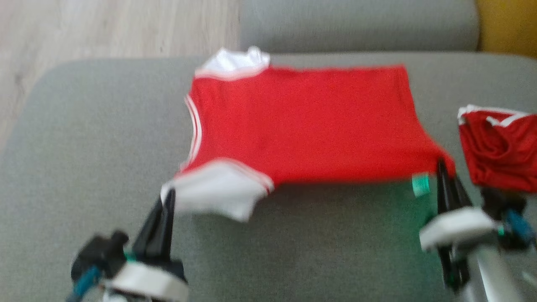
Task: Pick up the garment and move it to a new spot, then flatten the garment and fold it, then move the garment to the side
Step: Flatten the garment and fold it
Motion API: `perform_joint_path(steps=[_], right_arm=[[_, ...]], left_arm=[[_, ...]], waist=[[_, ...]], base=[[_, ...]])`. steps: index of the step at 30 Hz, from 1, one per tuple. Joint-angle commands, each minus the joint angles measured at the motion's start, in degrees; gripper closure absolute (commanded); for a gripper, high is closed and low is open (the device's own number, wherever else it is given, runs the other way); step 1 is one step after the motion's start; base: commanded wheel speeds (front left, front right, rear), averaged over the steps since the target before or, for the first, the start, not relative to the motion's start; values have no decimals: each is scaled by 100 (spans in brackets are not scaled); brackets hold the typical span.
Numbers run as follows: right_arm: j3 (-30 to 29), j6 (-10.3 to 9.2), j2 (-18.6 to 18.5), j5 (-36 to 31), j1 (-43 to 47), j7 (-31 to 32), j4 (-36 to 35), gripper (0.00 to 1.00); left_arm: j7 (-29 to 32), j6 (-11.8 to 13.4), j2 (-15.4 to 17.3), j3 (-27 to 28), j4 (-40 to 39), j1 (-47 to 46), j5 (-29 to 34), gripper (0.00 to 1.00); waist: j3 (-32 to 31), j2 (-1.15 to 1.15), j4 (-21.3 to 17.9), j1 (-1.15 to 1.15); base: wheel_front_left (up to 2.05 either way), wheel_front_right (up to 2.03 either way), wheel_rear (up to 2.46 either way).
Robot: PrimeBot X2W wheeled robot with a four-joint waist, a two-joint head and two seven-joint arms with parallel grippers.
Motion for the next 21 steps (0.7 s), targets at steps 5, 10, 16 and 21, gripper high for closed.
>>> perform_joint_path(steps=[5,10,16,21], right_arm=[[112,12,38,260,952,450,-1258,100],[127,12,40,418,1692,977,-2099,100],[116,12,40,285,1815,1376,-2197,100],[123,12,41,163,1650,1551,-1875,100]], left_arm=[[173,345,316,193,-796,508,-55,100],[354,542,480,156,-1232,1011,-94,100],[406,495,461,108,-1120,1018,-178,100],[428,365,383,24,-781,813,-206,100]], waist=[[-419,-1,84,2],[-430,-1,79,2],[-314,-1,78,2],[-198,-1,85,2]], base=[[0,0,0],[0,0,0],[0,0,0],[0,0,0]])
